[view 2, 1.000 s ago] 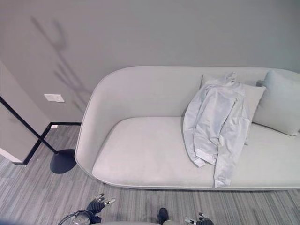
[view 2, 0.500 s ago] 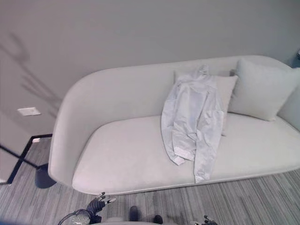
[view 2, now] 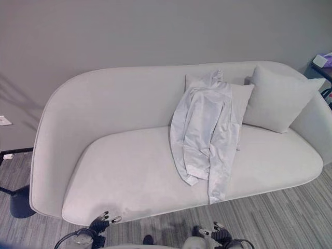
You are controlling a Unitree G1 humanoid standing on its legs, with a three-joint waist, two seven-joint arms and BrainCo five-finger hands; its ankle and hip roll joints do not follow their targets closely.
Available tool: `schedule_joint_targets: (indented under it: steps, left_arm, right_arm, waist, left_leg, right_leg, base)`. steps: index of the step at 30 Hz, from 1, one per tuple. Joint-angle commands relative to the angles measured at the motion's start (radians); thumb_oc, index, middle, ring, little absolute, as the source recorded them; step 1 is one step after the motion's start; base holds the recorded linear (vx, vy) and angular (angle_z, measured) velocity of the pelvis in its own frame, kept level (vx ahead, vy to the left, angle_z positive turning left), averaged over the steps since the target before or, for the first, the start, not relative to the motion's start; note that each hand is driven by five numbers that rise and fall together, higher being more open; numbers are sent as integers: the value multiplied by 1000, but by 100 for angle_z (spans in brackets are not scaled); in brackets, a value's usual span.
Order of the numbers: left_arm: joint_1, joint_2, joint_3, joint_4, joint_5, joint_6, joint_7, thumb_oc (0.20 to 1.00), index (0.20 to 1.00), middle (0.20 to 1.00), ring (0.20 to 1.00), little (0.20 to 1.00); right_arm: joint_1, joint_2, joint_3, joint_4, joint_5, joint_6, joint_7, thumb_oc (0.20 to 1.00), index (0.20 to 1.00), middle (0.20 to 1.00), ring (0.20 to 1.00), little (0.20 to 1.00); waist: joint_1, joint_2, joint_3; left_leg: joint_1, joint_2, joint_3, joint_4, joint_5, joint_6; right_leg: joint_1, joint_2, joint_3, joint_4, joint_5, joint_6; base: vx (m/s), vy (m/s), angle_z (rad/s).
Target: Hang the clothes on the sofa on the clothes rack.
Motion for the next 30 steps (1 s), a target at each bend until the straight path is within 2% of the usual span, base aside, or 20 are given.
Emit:
schedule_joint_targets:
  steps: [1, 3, 4, 5, 6, 9, 10, 12, 14, 17, 19, 21, 22, 25, 26, 27, 28, 29, 30]
  left_arm:
    - [-11, 2, 8, -29, 40, -26, 7, 1000, 1000, 1000, 1000, 1000]
    - [-5, 0, 8, -31, 42, -30, 6, 1000, 1000, 1000, 1000, 1000]
    - [-6, -6, 5, -26, 42, -30, 9, 1000, 1000, 1000, 1000, 1000]
    - [-3, -12, 4, -29, 32, -30, 9, 1000, 1000, 1000, 1000, 1000]
    - [-3, -12, 4, -29, 32, -30, 9, 1000, 1000, 1000, 1000, 1000]
    - [-1, -25, -17, -39, 19, -30, 7, 1000, 1000, 1000, 1000, 1000]
    - [-1, -25, -17, -39, 19, -30, 7, 1000, 1000, 1000, 1000, 1000]
    - [-3, -28, -25, -45, 20, -25, 7, 1000, 1000, 1000, 1000, 1000]
    - [-7, -30, -30, -42, 24, -22, 7, 1000, 1000, 1000, 1000, 1000]
    - [-4, -29, -33, -45, 23, -13, 4, 1000, 1000, 1000, 1000, 1000]
    - [-10, -32, -37, -45, 20, -6, 4, 1000, 1000, 1000, 1000, 1000]
    - [-10, -38, -37, -48, 19, -4, 1, 1000, 1000, 1000, 1000, 1000]
    - [-8, -42, -35, -50, 19, -4, 0, 1000, 1000, 1000, 1000, 1000]
    - [-14, -50, -32, -43, 14, -7, -2, 1000, 1000, 1000, 1000, 1000]
    - [-16, -49, -31, -42, 18, -8, -3, 1000, 1000, 1000, 1000, 1000]
    - [-16, -49, -31, -42, 18, -8, -3, 1000, 1000, 1000, 1000, 1000]
    - [-13, -50, -36, -32, 29, -6, -2, 1000, 1000, 1000, 1000, 1000]
    - [-18, -55, -48, -2, 61, -9, 2, 1000, 1000, 1000, 1000, 1000]
    - [-18, -55, -48, -2, 61, -9, 2, 1000, 1000, 1000, 1000, 1000]
  right_arm:
    - [13, -33, 14, 0, -27, -2, 3, 1000, 1000, 1000, 1000, 1000]
    - [23, -30, 15, -5, -31, 0, 8, 1000, 1000, 1000, 1000, 1000]
    - [21, -33, 18, 7, -36, 1, 10, 1000, 1000, 1000, 1000, 1000]
    - [26, -36, 16, 9, -35, -1, 11, 1000, 1000, 1000, 1000, 1000]
    - [26, -36, 16, 9, -35, -1, 11, 1000, 1000, 1000, 1000, 1000]
    - [34, -53, 7, 11, -22, -6, 6, 1000, 1000, 1000, 1000, 1000]
    - [34, -53, 7, 11, -22, -6, 6, 1000, 1000, 1000, 1000, 1000]
    - [47, -63, 4, 10, -20, -10, 2, 1000, 1000, 1000, 1000, 1000]
    - [54, -65, 5, 9, -17, -12, 1, 1000, 1000, 1000, 1000, 1000]
    - [68, -70, 5, 10, -13, -14, 0, 1000, 1000, 1000, 1000, 1000]
    - [72, -74, 3, 12, -9, -11, 0, 1000, 1000, 1000, 1000, 1000]
    - [75, -79, 3, 27, -12, -8, -2, 1000, 1000, 1000, 1000, 1000]
    - [78, -81, 7, 37, -20, -4, -1, 1000, 1000, 1000, 1000, 1000]
    - [67, -81, 2, 80, -23, -3, -4, 1000, 1000, 1000, 1000, 1000]
    - [64, -79, -1, 85, -21, -4, -6, 1000, 1000, 1000, 1000, 1000]
    - [64, -79, -1, 85, -21, -4, -6, 1000, 1000, 1000, 1000, 1000]
    - [64, -78, 5, 86, -22, -3, -4, 1000, 1000, 1000, 1000, 1000]
    - [39, -72, 19, 102, -34, -5, -8, 1000, 1000, 1000, 1000, 1000]
    - [39, -72, 19, 102, -34, -5, -8, 1000, 1000, 1000, 1000, 1000]
  waist:
    - [-6, -27, -32]
    - [-2, -46, -49]
    - [-2, -46, -60]
    - [-4, -41, -67]
    - [-4, -41, -67]
    - [-13, -14, -73]
    - [-13, -14, -73]
    - [-20, 6, -71]
    - [-28, 15, -66]
    - [-34, 21, -51]
    - [-40, 15, -34]
    - [-41, 7, -22]
    - [-36, 4, -20]
    - [-20, -14, -17]
    - [-18, -11, -18]
    - [-17, -12, -17]
    - [-14, -4, -18]
    - [-5, 3, -20]
    - [-5, 3, -20]
  left_leg:
    - [39, 60, -31, 1, -68, -85]
    - [37, 69, -27, 1, -70, -98]
    - [35, 101, -23, 1, -61, -118]
    - [35, 122, -21, 1, -53, -131]
    - [35, 123, -22, 1, -54, -132]
    - [26, 195, -24, 1, -18, -172]
    - [26, 195, -24, 1, -18, -172]
    - [23, 244, -25, 13, 21, -198]
    - [14, 274, -32, 46, 56, -214]
    - [-18, 303, -39, 145, 118, -220]
    - [-55, 299, -32, 220, 149, -195]
    - [-74, 287, 7, 265, 135, -174]
    - [-87, 260, 15, 277, 101, -160]
    - [-149, 136, 7, 259, -11, -129]
    - [-160, 107, 21, 225, -7, -121]
    - [-157, 106, 22, 223, -6, -121]
    - [-163, 85, 32, 180, 6, -115]
    - [-148, 54, 2, 103, 25, -111]
    - [-148, 54, 2, 103, 25, -111]
  right_leg:
    - [13, 41, -5, 14, 94, -7]
    - [36, 48, 2, -6, 88, -4]
    - [50, 69, 4, -18, 79, -9]
    - [59, 83, -2, -21, 71, -15]
    - [59, 84, -3, -21, 71, -16]
    - [96, 136, -37, -22, 23, -46]
    - [96, 136, -37, -23, 23, -46]
    - [129, 180, -56, -28, -12, -74]
    - [152, 213, -64, -32, -31, -92]
    - [179, 249, -65, -31, -49, -116]
    - [192, 257, -70, -31, -56, -127]
    - [204, 255, -79, -32, -63, -135]
    - [206, 253, -78, -34, -66, -137]
    - [209, 238, -82, -45, -61, -130]
    - [208, 240, -86, -47, -59, -126]
    - [209, 239, -86, -47, -60, -125]
    - [203, 247, -86, -43, -58, -124]
    - [191, 258, -67, -23, -66, -120]
    - [191, 258, -67, -23, -66, -120]
  base:
    - [143, -248, 32]
    - [133, -313, 37]
    - [119, -420, 2]
    - [92, -346, -3]
    - [52, -324, 7]
    - [26, -330, 12]
    - [14, -228, 8]
    - [23, -335, 4]
    - [25, -340, 18]
    - [13, -264, 2]
    - [-27, -210, -12]
    - [-4, -162, -4]
    - [11, -125, -3]
    - [29, -91, -20]
    - [38, -17, -1]
    - [43, 18, 16]
    - [36, 49, -5]
    - [34, 47, -23]
    - [42, 51, -32]
